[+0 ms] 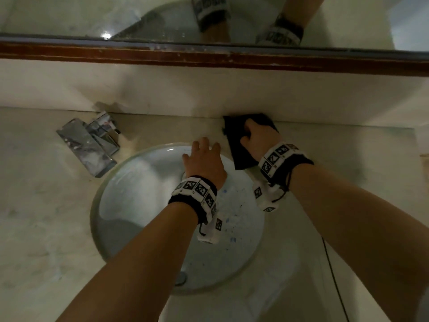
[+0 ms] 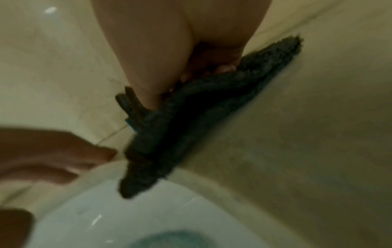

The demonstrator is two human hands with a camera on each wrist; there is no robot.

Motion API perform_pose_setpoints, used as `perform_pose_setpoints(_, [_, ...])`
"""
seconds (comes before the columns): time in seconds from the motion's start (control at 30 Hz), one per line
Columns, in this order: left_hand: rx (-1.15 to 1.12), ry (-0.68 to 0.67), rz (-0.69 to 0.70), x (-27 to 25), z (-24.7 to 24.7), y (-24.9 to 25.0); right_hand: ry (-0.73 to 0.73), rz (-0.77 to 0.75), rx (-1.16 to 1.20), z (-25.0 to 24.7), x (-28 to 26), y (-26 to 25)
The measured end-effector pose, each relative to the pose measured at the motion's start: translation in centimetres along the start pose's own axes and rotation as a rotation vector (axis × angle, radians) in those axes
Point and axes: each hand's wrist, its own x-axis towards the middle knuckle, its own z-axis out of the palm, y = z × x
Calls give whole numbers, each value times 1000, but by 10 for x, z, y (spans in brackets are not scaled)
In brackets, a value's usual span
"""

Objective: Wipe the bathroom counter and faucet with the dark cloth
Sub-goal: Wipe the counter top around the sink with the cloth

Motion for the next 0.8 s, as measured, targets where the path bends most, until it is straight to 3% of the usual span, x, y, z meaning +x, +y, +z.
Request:
perform_pose_setpoints(0.43, [-61,-200,-138,-13,-9,11,-81,116,19,-27,-82,89])
perform_pose_setpoints(0.8, [-49,20,-273,-79,-11,-11,-142,51,-125,-31,-101,83])
